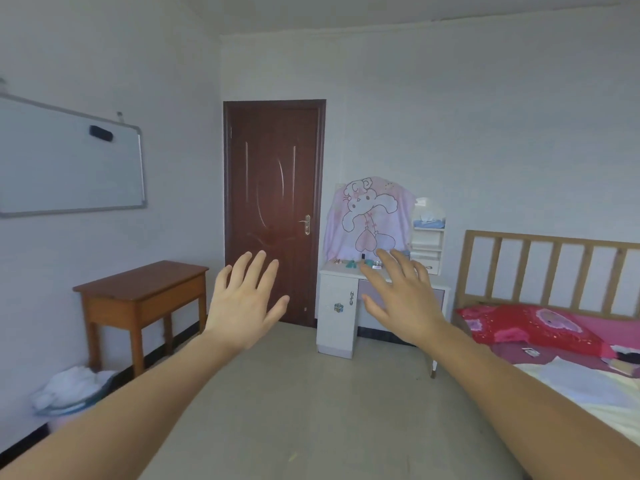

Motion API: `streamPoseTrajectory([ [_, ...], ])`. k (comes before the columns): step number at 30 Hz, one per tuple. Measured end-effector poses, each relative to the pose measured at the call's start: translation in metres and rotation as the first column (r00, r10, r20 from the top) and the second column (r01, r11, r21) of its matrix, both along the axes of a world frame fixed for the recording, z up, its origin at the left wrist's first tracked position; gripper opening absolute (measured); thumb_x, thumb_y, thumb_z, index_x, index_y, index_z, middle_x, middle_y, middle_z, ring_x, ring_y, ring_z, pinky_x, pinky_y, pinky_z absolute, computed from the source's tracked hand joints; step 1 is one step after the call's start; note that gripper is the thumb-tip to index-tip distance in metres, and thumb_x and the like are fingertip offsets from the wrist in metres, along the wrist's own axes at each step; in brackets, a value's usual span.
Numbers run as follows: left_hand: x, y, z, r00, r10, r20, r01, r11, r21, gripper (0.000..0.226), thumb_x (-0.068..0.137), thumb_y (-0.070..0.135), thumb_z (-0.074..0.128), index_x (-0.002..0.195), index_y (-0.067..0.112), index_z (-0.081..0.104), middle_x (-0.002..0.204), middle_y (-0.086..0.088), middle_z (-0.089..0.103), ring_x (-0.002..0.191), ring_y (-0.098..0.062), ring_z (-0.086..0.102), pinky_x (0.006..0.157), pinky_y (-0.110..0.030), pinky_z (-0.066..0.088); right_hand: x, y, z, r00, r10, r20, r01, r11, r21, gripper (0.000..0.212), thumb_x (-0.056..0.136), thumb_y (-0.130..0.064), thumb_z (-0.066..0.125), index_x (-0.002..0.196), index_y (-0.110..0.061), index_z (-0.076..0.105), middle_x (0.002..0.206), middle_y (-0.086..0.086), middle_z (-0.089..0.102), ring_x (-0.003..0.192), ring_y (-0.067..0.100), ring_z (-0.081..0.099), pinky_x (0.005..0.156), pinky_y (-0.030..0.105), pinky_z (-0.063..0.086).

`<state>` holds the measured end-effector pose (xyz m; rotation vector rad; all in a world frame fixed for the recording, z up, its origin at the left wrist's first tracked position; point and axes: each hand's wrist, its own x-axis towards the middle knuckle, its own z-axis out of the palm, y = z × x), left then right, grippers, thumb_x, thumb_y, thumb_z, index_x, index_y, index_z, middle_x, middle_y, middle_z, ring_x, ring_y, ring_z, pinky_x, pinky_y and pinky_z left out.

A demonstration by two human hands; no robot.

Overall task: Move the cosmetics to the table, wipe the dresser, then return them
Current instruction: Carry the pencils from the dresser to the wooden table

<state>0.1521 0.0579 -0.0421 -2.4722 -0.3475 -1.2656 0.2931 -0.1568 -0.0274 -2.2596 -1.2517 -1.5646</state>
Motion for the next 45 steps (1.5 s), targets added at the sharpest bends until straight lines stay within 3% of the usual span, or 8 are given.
streamPoseTrajectory([
  [5, 0.048, 0.065, -0.003, 0.997, 0.053, -0.051, -0.055, 0.998, -0.037, 0.059, 0.083, 0.046, 0.031, 0.115, 0.006, 0.061, 0.121, -0.017, 0.060, 0.111, -0.036, 0.056, 0.084, -0.047, 0.048, 0.064, 0.067, -0.003, 0.999, 0.039, -0.015, -0.040, 0.998, -0.055, 0.042, 0.081, -0.040, 0.037, 0.113, -0.018, 0.053, 0.113, 0.018, 0.061, 0.108, 0.031, 0.039, 0.080, 0.052, 0.048],
  [10, 0.118, 0.136, 0.009, 0.996, 0.056, -0.070, -0.058, 0.998, -0.032, 0.059, 0.083, 0.047, 0.031, 0.115, 0.007, 0.060, 0.120, -0.016, 0.060, 0.111, -0.037, 0.056, 0.084, -0.050, 0.048, 0.135, 0.133, 0.005, 1.000, 0.002, 0.020, 0.000, 0.993, -0.119, 0.044, 0.081, -0.040, 0.036, 0.117, -0.019, 0.052, 0.115, 0.017, 0.062, 0.111, 0.031, 0.039, 0.083, 0.054, 0.046],
  [15, 0.204, 0.180, -0.003, 0.996, 0.023, -0.090, -0.035, 0.991, -0.131, 0.059, 0.083, 0.046, 0.032, 0.114, 0.005, 0.061, 0.119, -0.017, 0.061, 0.108, -0.039, 0.058, 0.082, -0.051, 0.049, 0.208, 0.174, -0.015, 0.989, -0.094, -0.114, 0.083, 0.992, -0.095, 0.049, 0.083, -0.045, 0.033, 0.125, -0.023, 0.043, 0.121, 0.014, 0.060, 0.117, 0.035, 0.046, 0.086, 0.059, 0.044],
  [17, 0.239, 0.191, -0.022, 0.992, -0.012, -0.123, -0.001, 0.994, -0.110, 0.059, 0.082, 0.046, 0.032, 0.114, 0.005, 0.062, 0.119, -0.017, 0.062, 0.108, -0.038, 0.058, 0.082, -0.051, 0.049, 0.239, 0.182, -0.031, 0.985, -0.108, -0.135, 0.094, 0.990, -0.108, 0.045, 0.091, -0.046, 0.024, 0.124, -0.023, 0.043, 0.121, 0.016, 0.060, 0.117, 0.034, 0.038, 0.085, 0.061, 0.044],
  [20, 0.292, 0.205, -0.040, 0.986, -0.031, -0.165, 0.012, 0.993, -0.117, 0.059, 0.082, 0.046, 0.032, 0.113, 0.006, 0.063, 0.118, -0.016, 0.062, 0.109, -0.037, 0.058, 0.083, -0.051, 0.048, 0.288, 0.192, -0.041, 0.971, -0.151, -0.184, 0.128, 0.983, -0.132, 0.063, 0.095, -0.050, 0.004, 0.119, -0.019, 0.054, 0.120, 0.018, 0.060, 0.116, 0.035, 0.039, 0.083, 0.063, 0.043],
  [26, 0.415, 0.224, -0.044, 0.982, -0.046, -0.184, 0.031, 0.996, -0.086, 0.059, 0.082, 0.046, 0.032, 0.115, 0.008, 0.061, 0.120, -0.015, 0.061, 0.111, -0.036, 0.056, 0.087, -0.052, 0.046, 0.402, 0.209, -0.044, 0.966, -0.199, -0.164, 0.165, 0.965, -0.202, 0.055, 0.081, -0.046, 0.032, 0.114, -0.016, 0.065, 0.118, 0.018, 0.062, 0.107, 0.040, 0.059, 0.081, 0.062, 0.045],
  [32, 0.528, 0.241, -0.034, 0.985, -0.049, -0.166, 0.037, 0.996, -0.075, 0.058, 0.084, 0.047, 0.031, 0.117, 0.009, 0.059, 0.121, -0.013, 0.060, 0.113, -0.034, 0.055, 0.089, -0.050, 0.046, 0.519, 0.240, -0.035, 0.983, -0.124, -0.137, 0.093, 0.974, -0.208, 0.052, 0.081, -0.045, 0.035, 0.111, -0.016, 0.066, 0.116, 0.017, 0.063, 0.107, 0.039, 0.059, 0.083, 0.059, 0.046],
  [45, 0.707, 0.354, -0.101, 0.957, -0.134, -0.257, 0.100, 0.985, -0.141, 0.053, 0.082, 0.044, 0.036, 0.111, 0.009, 0.064, 0.111, -0.010, 0.066, 0.103, -0.029, 0.061, 0.085, -0.043, 0.048, 0.719, 0.351, -0.094, 0.976, -0.113, -0.185, 0.067, 0.969, -0.238, 0.049, 0.081, -0.045, 0.036, 0.105, -0.017, 0.068, 0.112, 0.015, 0.065, 0.109, 0.034, 0.052, 0.083, 0.054, 0.047],
])
